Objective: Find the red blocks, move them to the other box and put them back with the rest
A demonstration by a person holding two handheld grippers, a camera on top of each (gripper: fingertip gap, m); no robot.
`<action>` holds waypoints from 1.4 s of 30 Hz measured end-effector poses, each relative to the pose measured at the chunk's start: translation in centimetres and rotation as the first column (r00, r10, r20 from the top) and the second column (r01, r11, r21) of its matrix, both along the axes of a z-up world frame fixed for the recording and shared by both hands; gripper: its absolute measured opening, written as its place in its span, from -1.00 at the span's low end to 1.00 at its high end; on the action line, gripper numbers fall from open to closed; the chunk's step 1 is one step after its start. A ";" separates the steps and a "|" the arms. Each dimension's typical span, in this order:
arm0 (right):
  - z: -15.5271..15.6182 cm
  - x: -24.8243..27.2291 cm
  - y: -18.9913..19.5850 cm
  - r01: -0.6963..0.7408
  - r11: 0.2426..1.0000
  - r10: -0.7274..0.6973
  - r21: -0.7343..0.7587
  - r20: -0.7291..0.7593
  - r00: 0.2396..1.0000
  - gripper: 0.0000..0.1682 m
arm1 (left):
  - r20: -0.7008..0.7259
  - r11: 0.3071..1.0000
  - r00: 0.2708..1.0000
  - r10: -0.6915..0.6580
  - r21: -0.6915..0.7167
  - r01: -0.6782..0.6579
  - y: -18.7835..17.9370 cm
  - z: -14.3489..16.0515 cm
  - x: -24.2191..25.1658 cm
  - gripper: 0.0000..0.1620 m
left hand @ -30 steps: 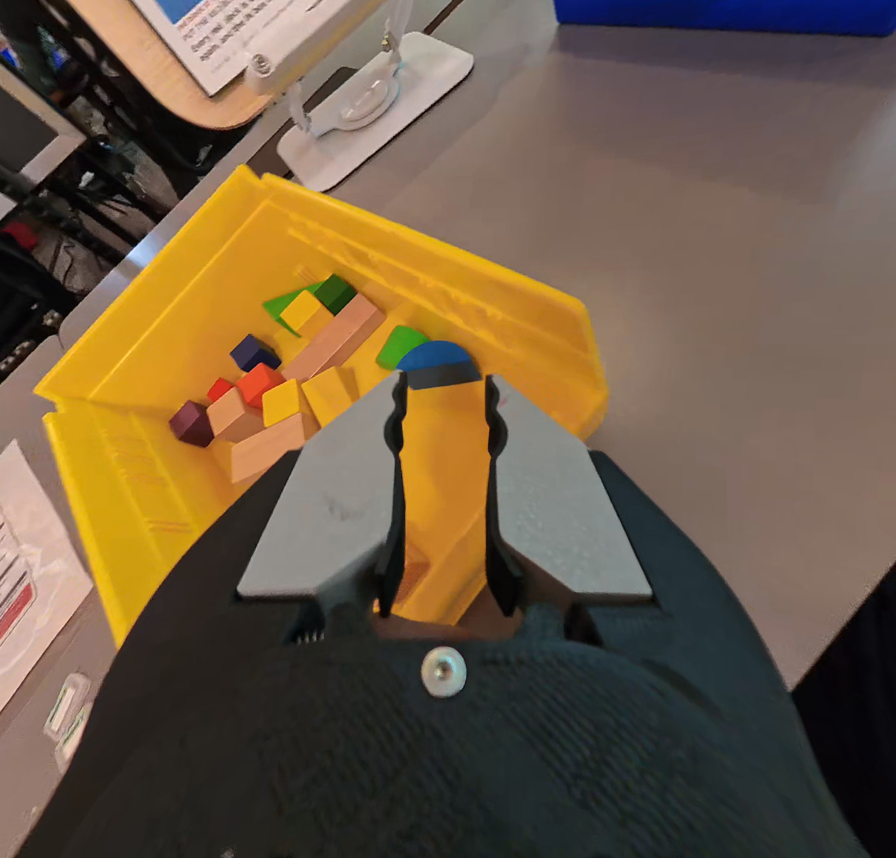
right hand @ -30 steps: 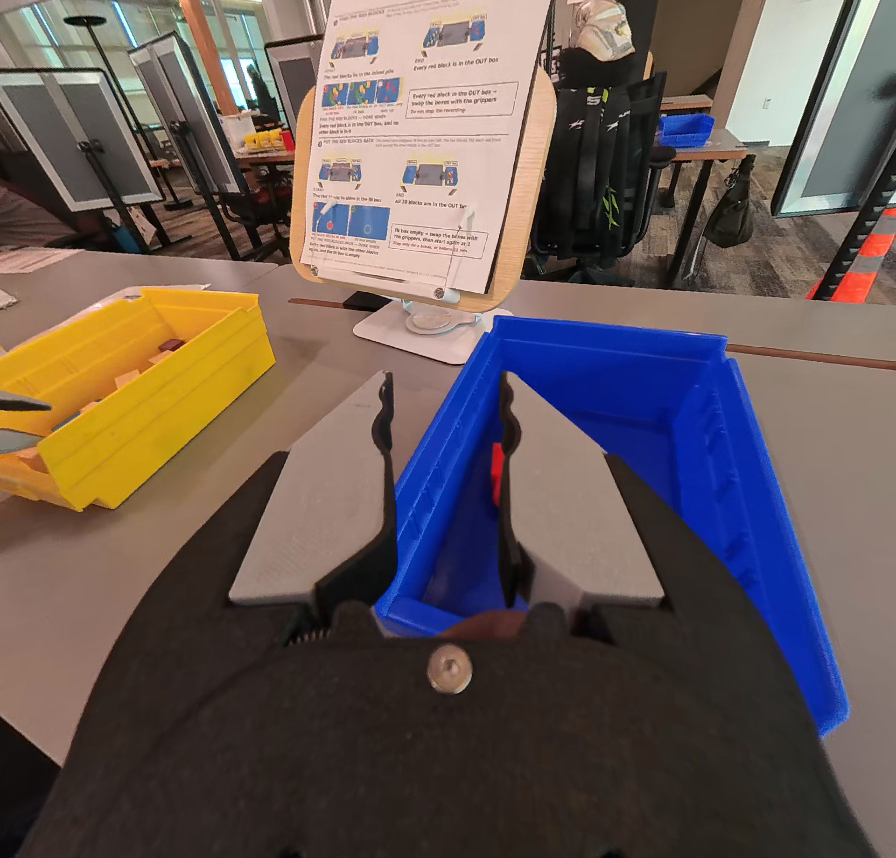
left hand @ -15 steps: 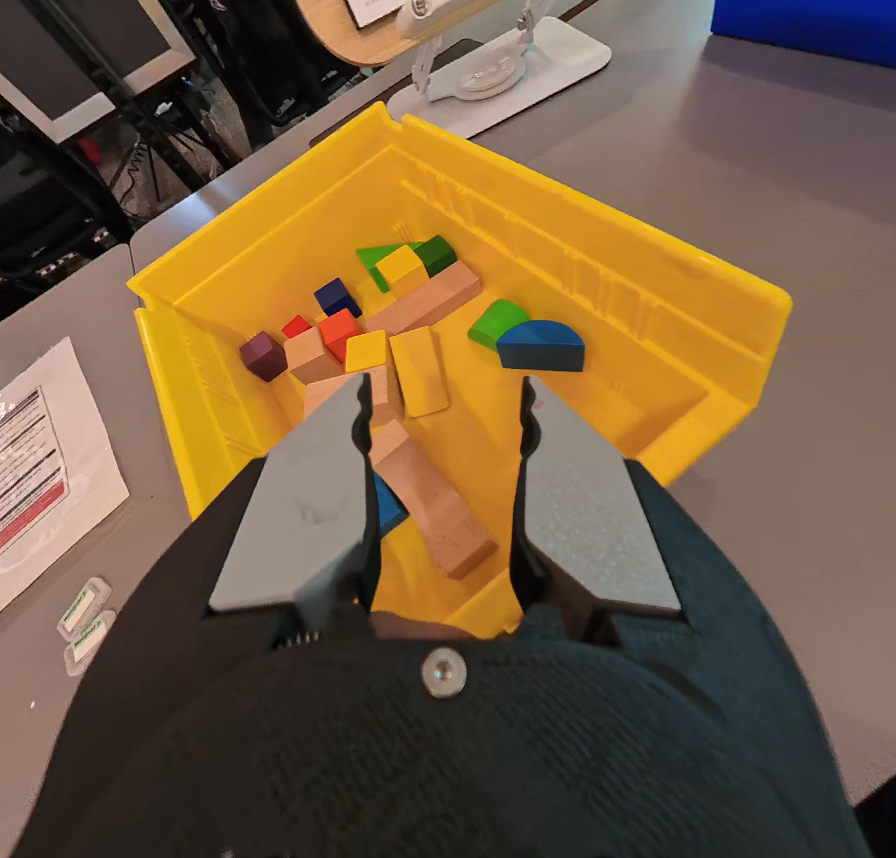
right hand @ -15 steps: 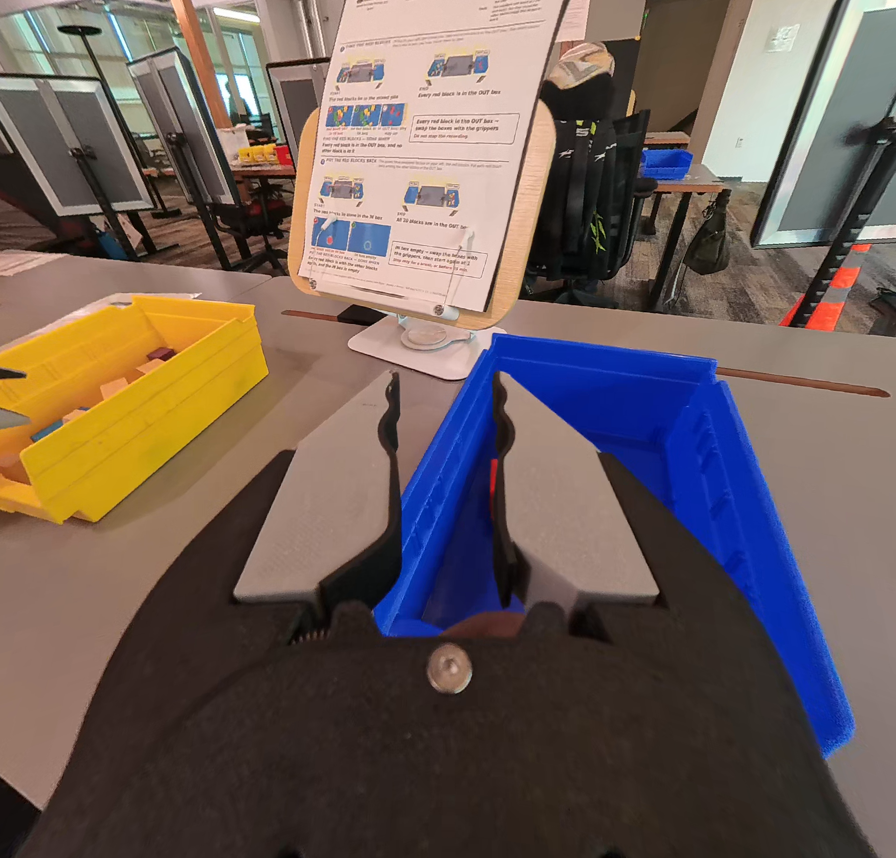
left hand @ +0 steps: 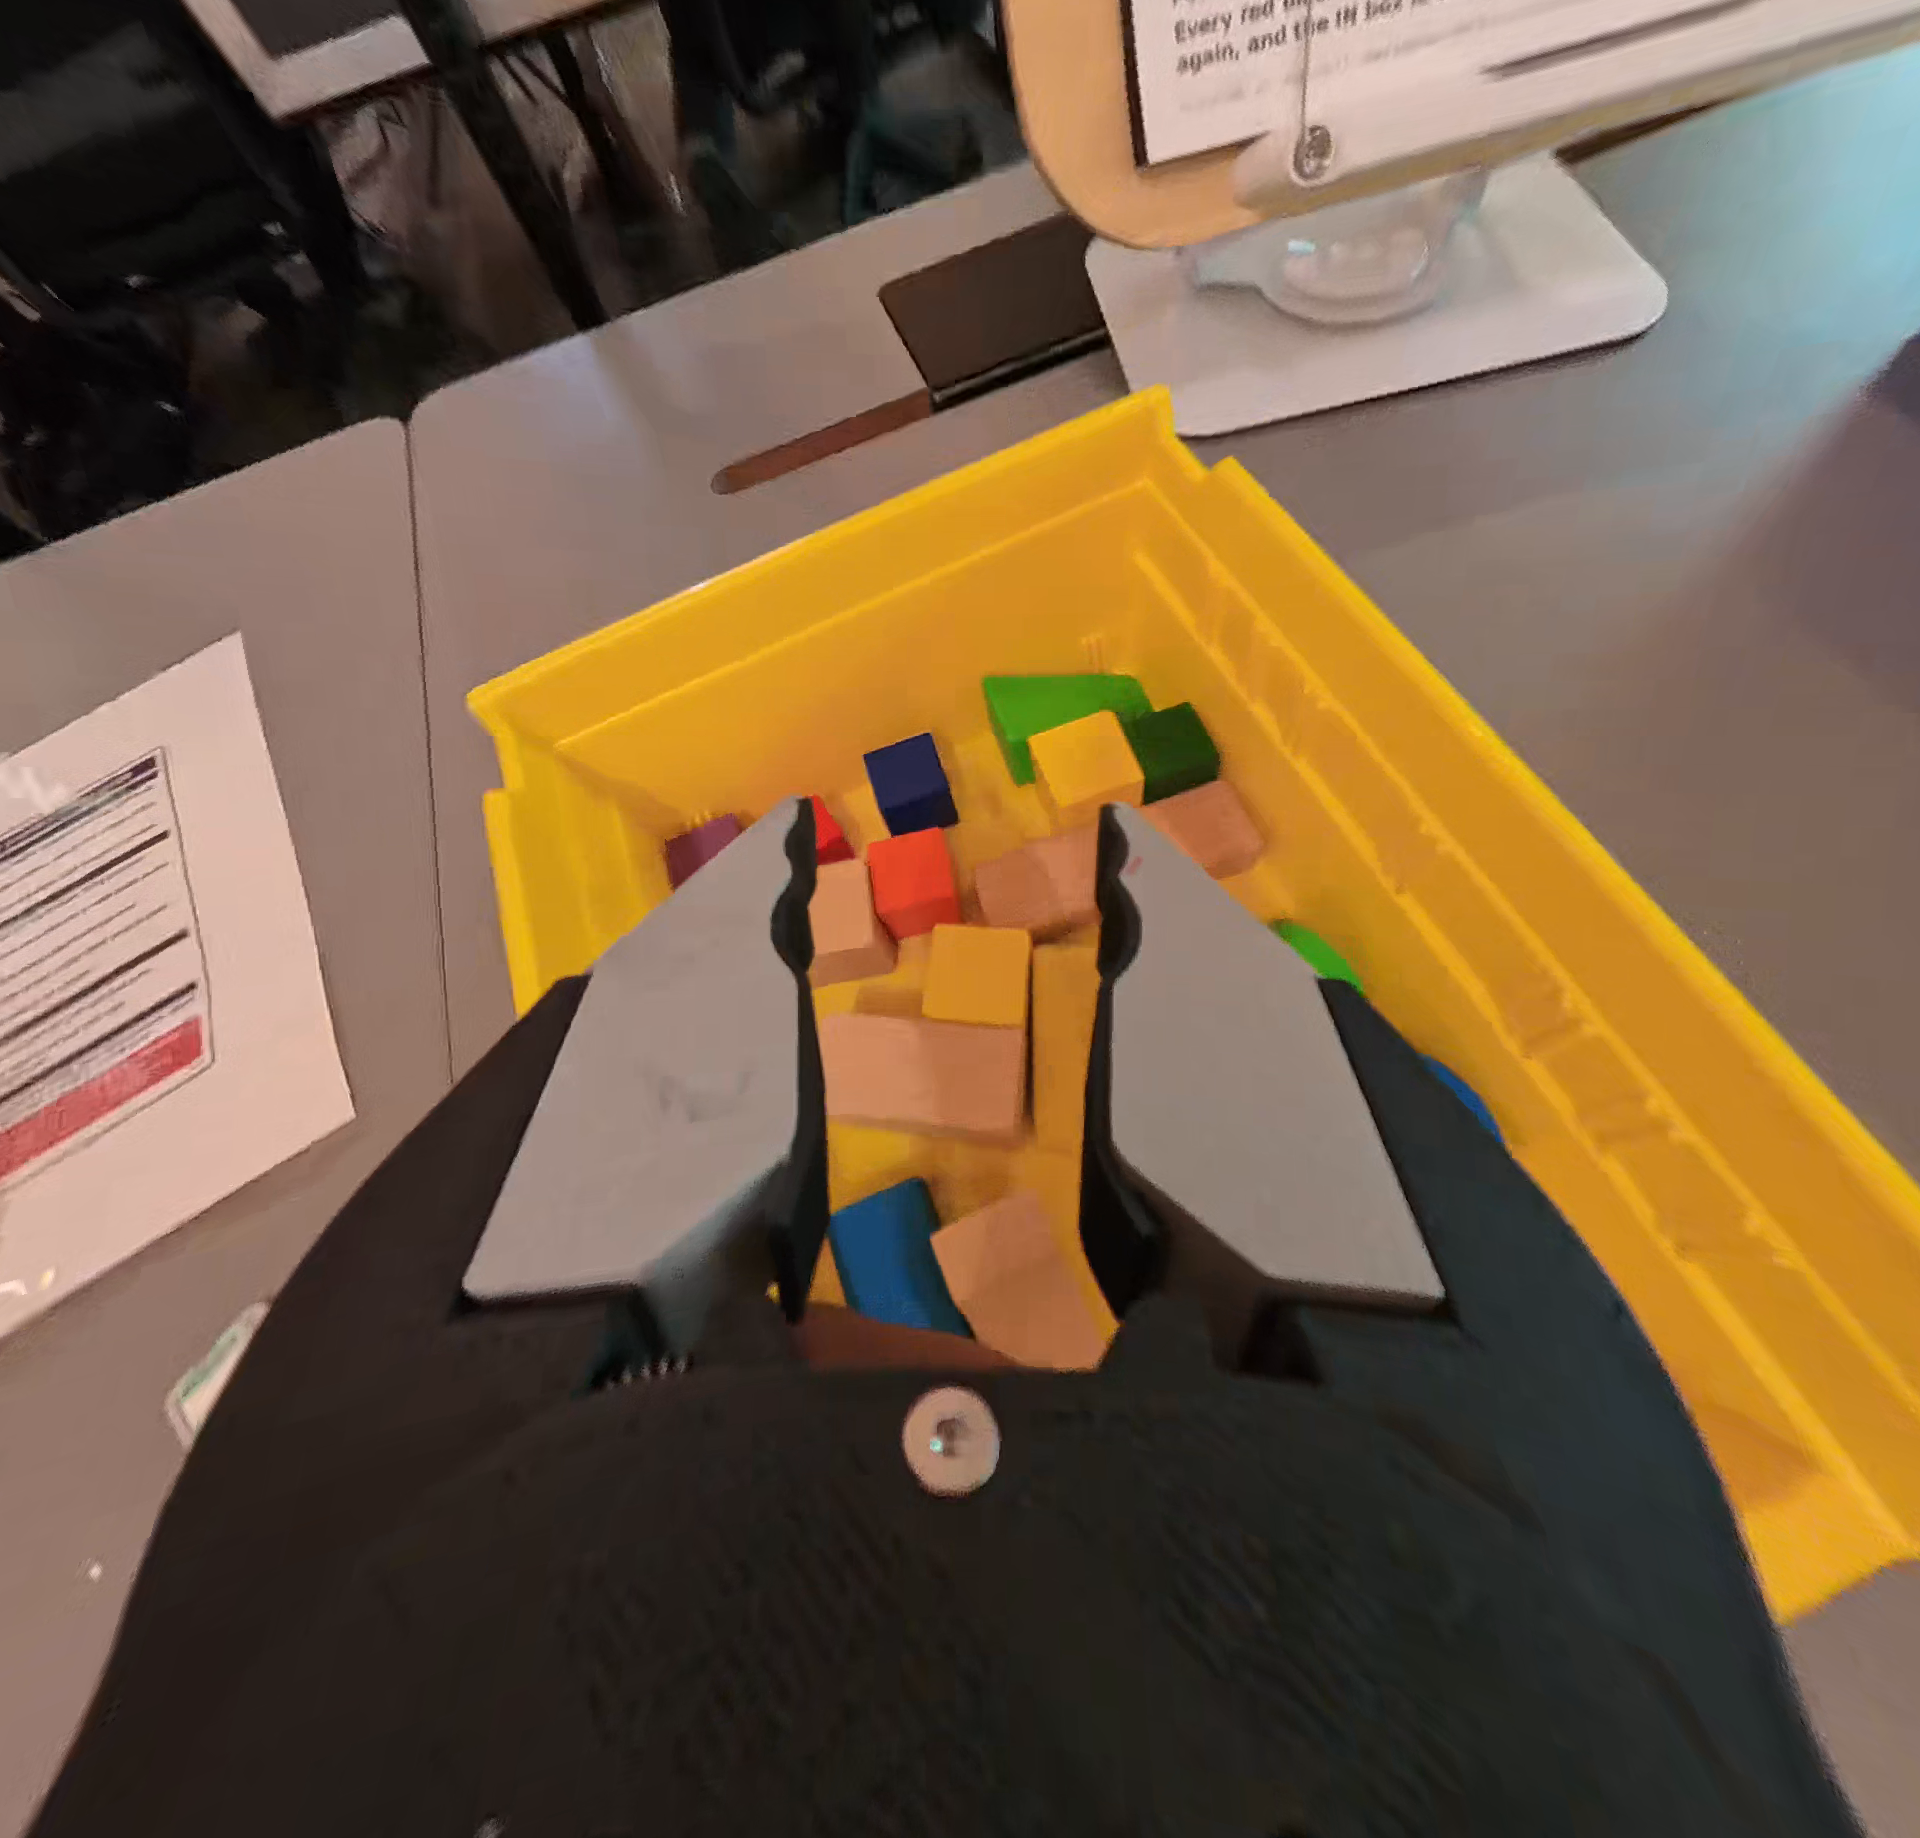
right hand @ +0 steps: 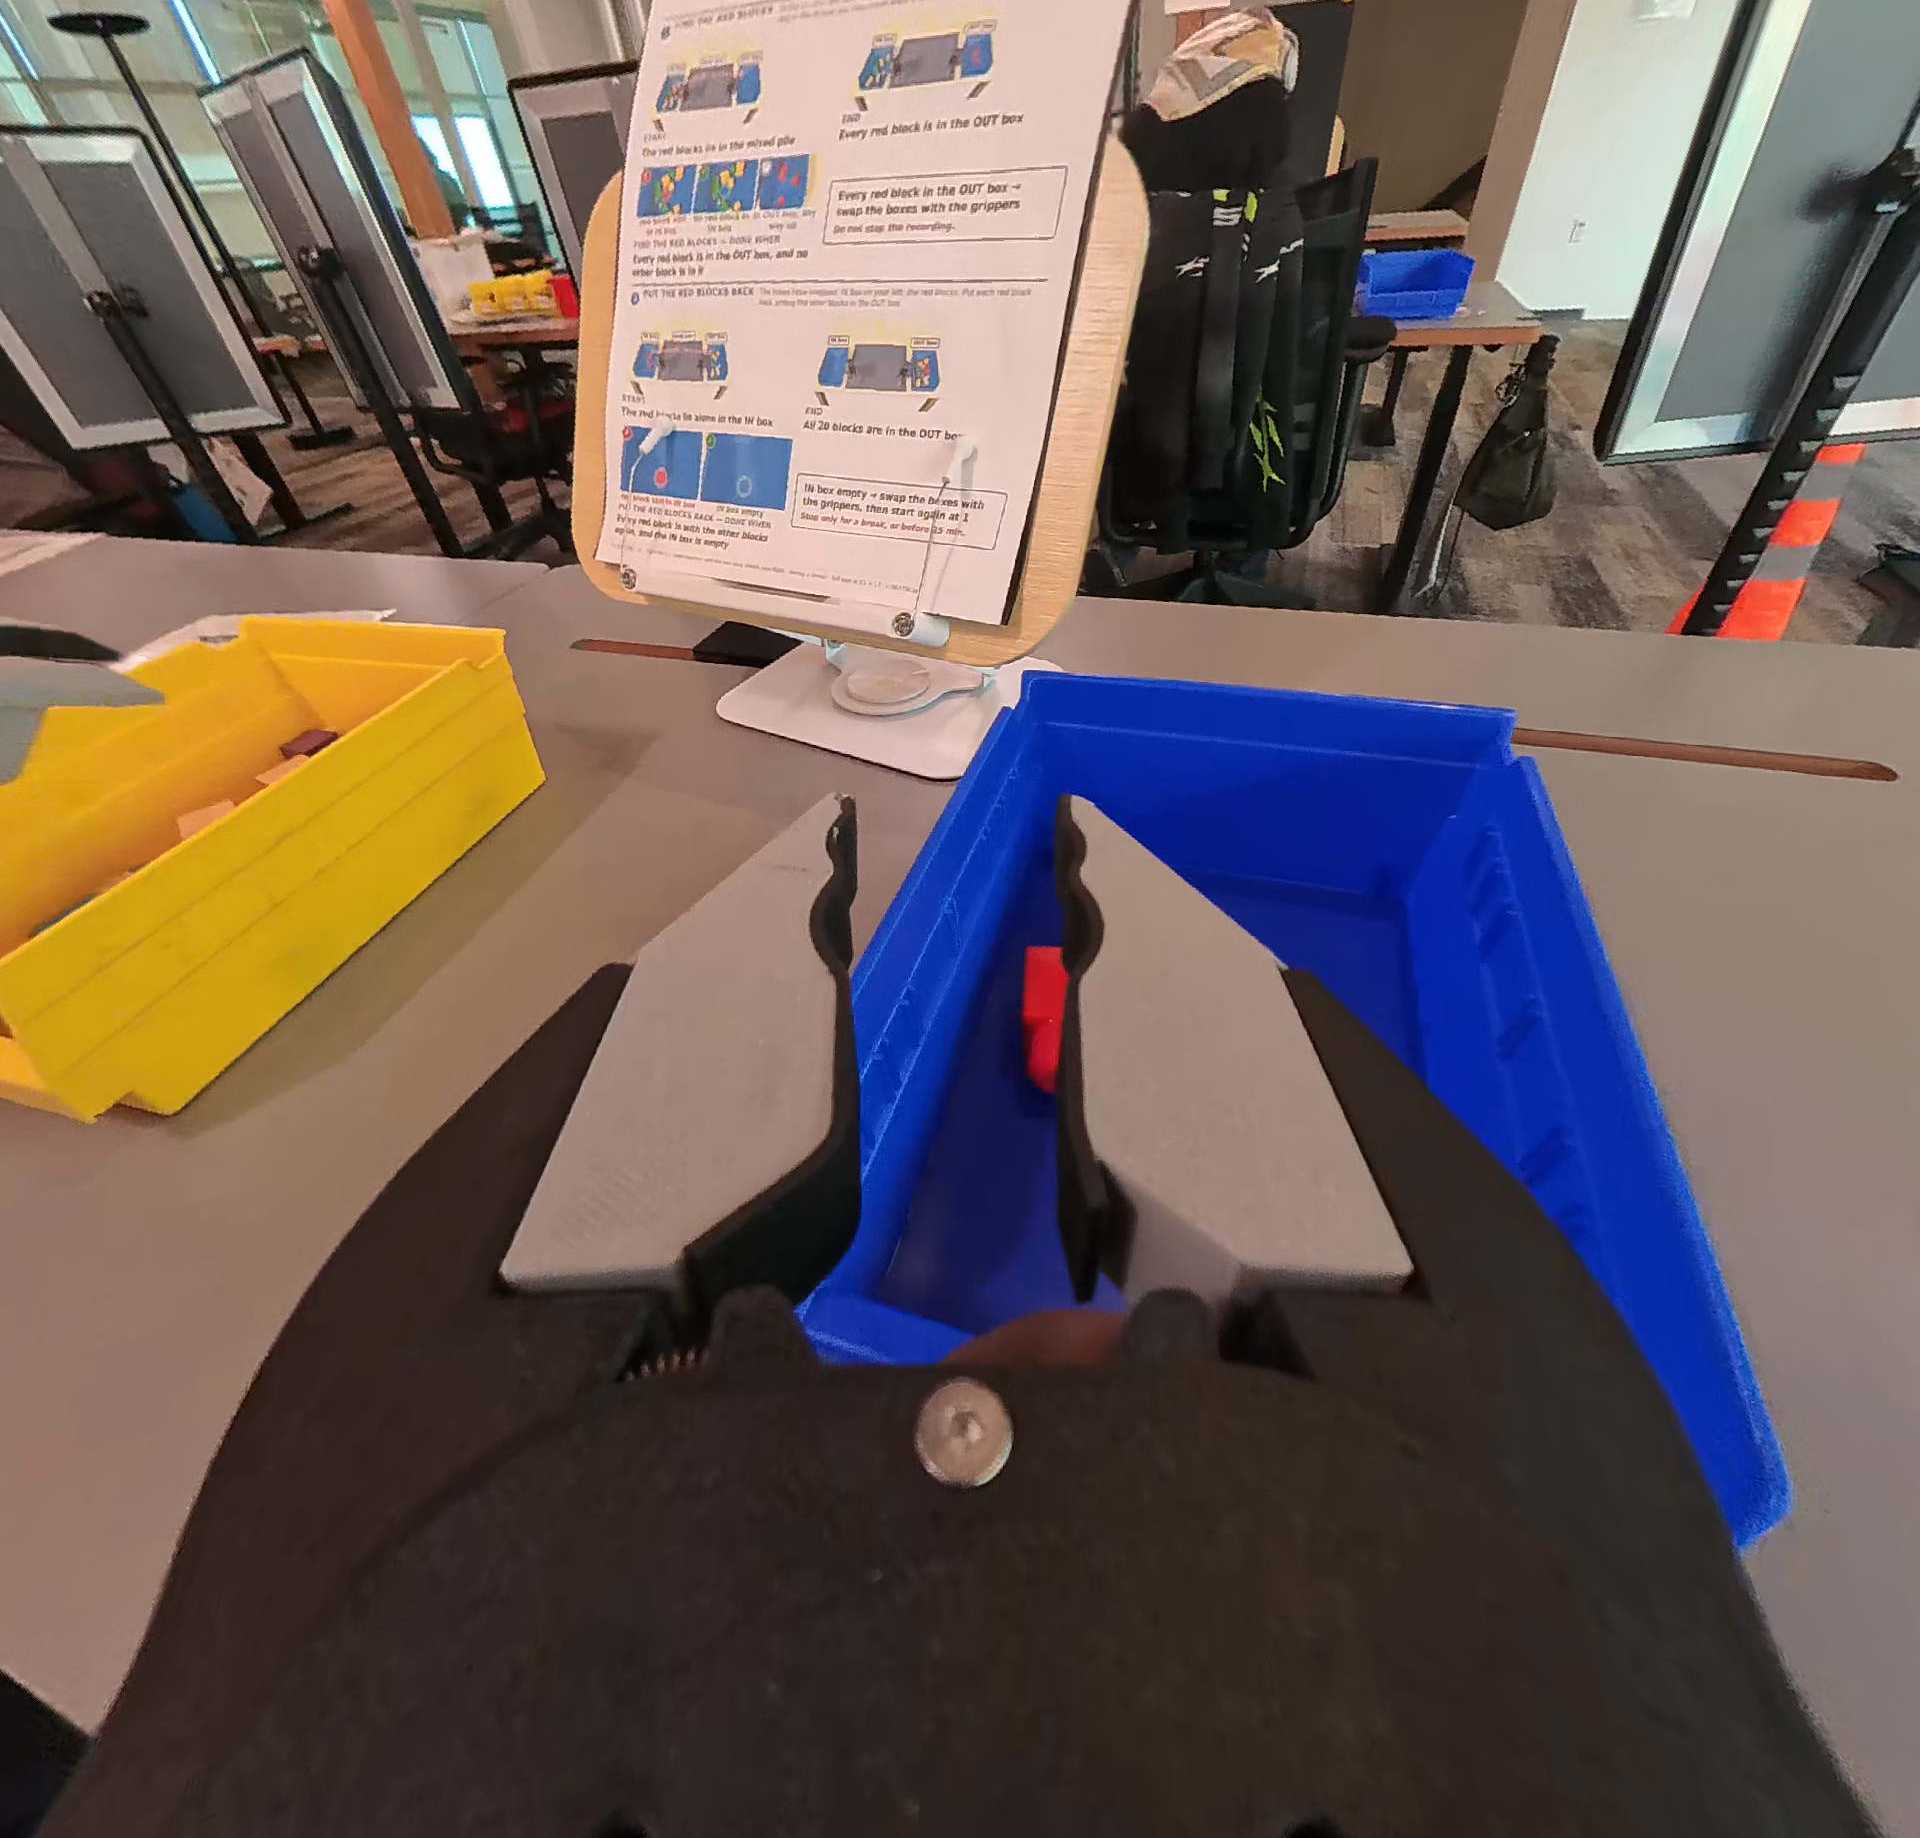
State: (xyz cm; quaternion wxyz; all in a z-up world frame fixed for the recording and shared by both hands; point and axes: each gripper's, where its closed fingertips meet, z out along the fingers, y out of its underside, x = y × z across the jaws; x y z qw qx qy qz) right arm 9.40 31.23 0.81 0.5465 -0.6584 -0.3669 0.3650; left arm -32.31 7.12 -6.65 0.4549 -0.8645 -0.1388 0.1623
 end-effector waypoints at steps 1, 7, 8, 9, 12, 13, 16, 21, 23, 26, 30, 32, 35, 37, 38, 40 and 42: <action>0.1 0.2 0.1 0.003 1.000 -0.003 -0.003 -0.009 1.000 -0.58 | -0.001 1.000 1.000 0.005 -0.031 -0.005 0.9 -0.2 -0.7 -0.33; -0.1 0.1 0.0 -0.003 1.000 0.003 0.000 -0.002 1.000 -0.57 | 0.142 0.959 0.974 0.179 -0.247 -0.140 2.9 -6.4 -6.4 -0.37; -0.2 0.0 0.0 -0.006 1.000 0.006 -0.001 0.003 1.000 -0.57 | 0.158 0.946 0.964 0.215 -0.279 -0.165 2.6 -7.6 -7.2 -0.39; -0.3 -0.1 0.0 -0.009 1.000 0.009 -0.001 0.006 1.000 -0.57 | 0.177 0.935 0.951 0.253 -0.298 -0.193 2.3 -8.6 -7.9 -0.43; -0.5 -0.3 0.1 -0.016 1.000 0.016 -0.004 0.008 1.000 -0.57 | 0.261 0.937 0.929 0.264 -0.298 -0.183 2.9 -9.7 -7.7 -0.53; -0.5 -0.4 0.1 -0.016 1.000 0.016 -0.006 0.009 1.000 -0.58 | 0.247 0.938 0.933 0.261 -0.295 -0.184 3.1 -9.6 -7.8 -0.59; -0.6 -0.3 0.2 -0.016 1.000 0.016 -0.013 0.008 1.000 -0.57 | 0.196 0.912 0.935 0.296 -0.350 -0.215 2.6 -10.4 -8.7 -0.68; -0.2 0.1 0.2 -0.009 1.000 0.009 0.000 -0.004 1.000 -0.58 | 0.222 0.890 0.924 0.310 -0.411 -0.199 2.4 -12.2 -8.3 -0.70; -0.1 0.2 0.3 -0.009 1.000 0.009 -0.003 -0.008 1.000 -0.58 | 0.226 0.892 0.922 0.314 -0.402 -0.206 2.4 -12.4 -8.4 -0.74; -0.2 0.2 0.3 -0.010 1.000 0.010 -0.008 -0.008 1.000 -0.58 | 0.260 0.902 0.918 0.299 -0.392 -0.183 2.6 -12.4 -8.3 -0.76; -0.1 0.1 0.0 -0.020 1.000 0.020 -0.007 -0.006 1.000 -0.57 | 0.262 0.961 0.954 0.148 -0.266 -0.076 4.2 -9.5 -7.1 -0.77; -0.1 -0.1 -0.5 -0.040 0.999 0.040 -0.012 -0.005 0.999 -0.57 | 0.206 0.989 0.978 0.033 -0.146 -0.003 5.0 -6.2 -5.9 -0.77; -0.3 -1.0 -1.7 -0.097 0.995 0.098 -0.032 0.005 0.995 -0.56 | 0.030 0.987 0.988 -0.151 0.054 0.150 5.6 0.0 -2.4 -0.77; -0.4 -2.1 -3.3 -0.176 0.983 0.176 -0.060 0.000 0.984 -0.55 | -0.172 0.924 0.930 -0.324 0.155 0.350 5.3 4.3 3.1 -0.77; -0.4 -2.7 -4.5 -0.229 0.970 0.229 -0.081 -0.008 0.973 -0.54 | -0.286 0.876 0.873 -0.396 0.167 0.452 4.7 5.9 6.4 -0.76; -0.4 -4.2 -7.7 -0.365 0.922 0.365 -0.130 -0.029 0.931 -0.51 | -0.505 0.786 0.716 -0.483 0.111 0.609 2.9 7.8 13.2 -0.76; -0.1 -5.6 -11.9 -0.520 0.838 0.517 -0.163 -0.062 0.854 -0.50 | -0.668 0.690 0.525 -0.528 0.024 0.724 0.9 8.3 20.0 -0.76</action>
